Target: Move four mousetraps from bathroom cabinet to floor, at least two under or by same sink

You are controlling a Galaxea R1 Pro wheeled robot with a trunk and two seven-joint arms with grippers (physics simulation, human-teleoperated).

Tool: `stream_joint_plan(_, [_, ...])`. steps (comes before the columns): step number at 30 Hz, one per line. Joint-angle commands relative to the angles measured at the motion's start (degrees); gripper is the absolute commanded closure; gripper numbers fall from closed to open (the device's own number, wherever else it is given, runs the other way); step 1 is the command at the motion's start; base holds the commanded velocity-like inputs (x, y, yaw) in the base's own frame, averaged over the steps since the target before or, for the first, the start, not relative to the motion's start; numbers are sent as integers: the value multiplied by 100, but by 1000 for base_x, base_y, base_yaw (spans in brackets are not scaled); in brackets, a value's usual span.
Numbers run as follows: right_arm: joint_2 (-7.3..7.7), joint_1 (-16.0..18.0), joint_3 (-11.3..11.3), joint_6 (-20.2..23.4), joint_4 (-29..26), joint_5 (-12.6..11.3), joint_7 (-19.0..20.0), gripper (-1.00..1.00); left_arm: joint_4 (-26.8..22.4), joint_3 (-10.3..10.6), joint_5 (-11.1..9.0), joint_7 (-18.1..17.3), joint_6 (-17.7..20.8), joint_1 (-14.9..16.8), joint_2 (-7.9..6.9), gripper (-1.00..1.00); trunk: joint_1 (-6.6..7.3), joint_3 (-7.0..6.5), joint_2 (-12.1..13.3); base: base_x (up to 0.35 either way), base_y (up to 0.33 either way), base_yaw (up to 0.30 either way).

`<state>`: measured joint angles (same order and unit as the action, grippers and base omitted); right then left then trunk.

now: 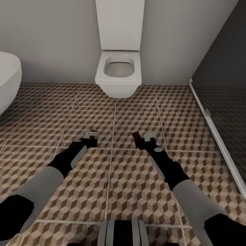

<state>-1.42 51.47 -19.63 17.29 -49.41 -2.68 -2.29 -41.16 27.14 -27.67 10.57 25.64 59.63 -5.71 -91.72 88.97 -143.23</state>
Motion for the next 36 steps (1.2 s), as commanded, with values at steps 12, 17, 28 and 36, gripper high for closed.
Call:
stream_joint_plan(12, [2, 3, -14, -40, 10, -40, -44, 100, -15, 42, -37, 59, 20, 5, -9, 100, -29, 379, -18, 0, 0, 0])
stream_joint_plan(17, [2, 3, -14, -148, 17, -47, -44, 100, -15, 45, -37, 59, 20, 5, -9, 100, -42, 534, -25, 0, 0, 0])
stream_joint_plan(28, [3, 3, -17, -181, 28, -47, -44, 100, -51, 45, -37, 59, 17, 5, -9, 100, -53, 722, -30, 0, 0, 0])
stream_joint_plan(36, [1, 3, -23, -182, 28, -49, -44, 100, -52, 45, -37, 59, 12, 5, -9, 100, -53, 794, -30, 0, 0, 0])
